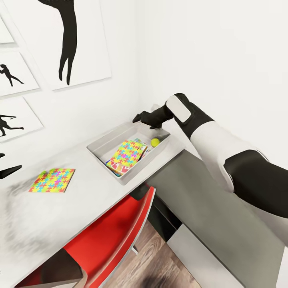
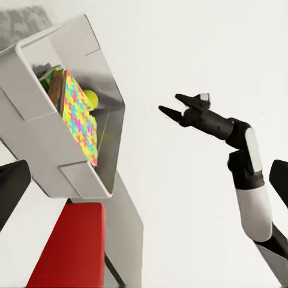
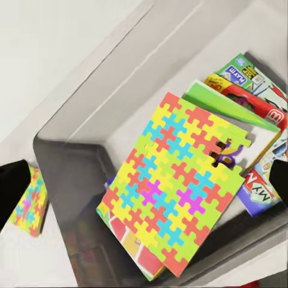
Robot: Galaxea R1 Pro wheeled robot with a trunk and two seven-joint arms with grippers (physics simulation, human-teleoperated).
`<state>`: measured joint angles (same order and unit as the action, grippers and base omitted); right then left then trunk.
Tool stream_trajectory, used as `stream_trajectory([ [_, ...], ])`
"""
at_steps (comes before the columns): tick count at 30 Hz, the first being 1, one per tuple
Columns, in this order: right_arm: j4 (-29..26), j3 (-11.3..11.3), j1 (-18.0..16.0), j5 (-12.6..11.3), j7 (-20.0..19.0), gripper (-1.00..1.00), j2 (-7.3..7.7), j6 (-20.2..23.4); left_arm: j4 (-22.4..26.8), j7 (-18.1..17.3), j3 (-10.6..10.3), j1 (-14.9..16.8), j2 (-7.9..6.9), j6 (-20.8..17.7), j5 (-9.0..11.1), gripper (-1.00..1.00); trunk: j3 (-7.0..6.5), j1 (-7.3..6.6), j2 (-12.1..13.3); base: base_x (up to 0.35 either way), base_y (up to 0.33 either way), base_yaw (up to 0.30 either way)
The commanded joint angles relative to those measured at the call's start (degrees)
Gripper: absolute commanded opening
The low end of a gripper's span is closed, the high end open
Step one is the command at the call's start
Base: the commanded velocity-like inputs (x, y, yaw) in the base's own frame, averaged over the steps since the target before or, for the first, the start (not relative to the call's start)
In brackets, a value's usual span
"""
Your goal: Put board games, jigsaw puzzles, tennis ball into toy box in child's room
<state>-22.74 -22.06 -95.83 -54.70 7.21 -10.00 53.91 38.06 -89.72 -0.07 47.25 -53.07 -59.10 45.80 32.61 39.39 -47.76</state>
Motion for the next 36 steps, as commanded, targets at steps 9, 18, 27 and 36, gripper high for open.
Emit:
stream_trajectory([
  [9, -6.37, 2.45, 0.04, -9.07, 0.82, 1.0, 0.0, 0.56, -1.15, 3.19, -0.11, 0.0, 0.54, -0.26, -4.19, 1.0, -0.3, -0.43, 0.77, 0.0, 0.0, 0.0],
  [18, -12.3, 2.48, 0.2, -9.99, 1.09, 1.0, 0.0, 0.51, -3.92, 5.26, 0.23, 0.0, 0.04, 0.0, -4.56, 1.0, -0.3, -0.43, 0.77, 0.0, 0.01, 0.0],
  [27, -12.32, 1.98, 0.28, -9.96, 4.64, 1.0, 0.0, 0.13, -4.05, 5.26, 0.24, -0.02, -0.02, 0.03, -4.58, 1.0, -0.3, -0.43, 0.77, -0.027, 0.111, 0.0],
  [36, -11.96, 2.01, 0.34, -10.11, 7.65, 1.0, 0.0, -0.25, -4.05, 5.26, 0.25, -0.02, 0.13, 0.03, -4.58, 1.0, -0.3, -0.43, 0.77, -0.211, 0.137, 0.0],
])
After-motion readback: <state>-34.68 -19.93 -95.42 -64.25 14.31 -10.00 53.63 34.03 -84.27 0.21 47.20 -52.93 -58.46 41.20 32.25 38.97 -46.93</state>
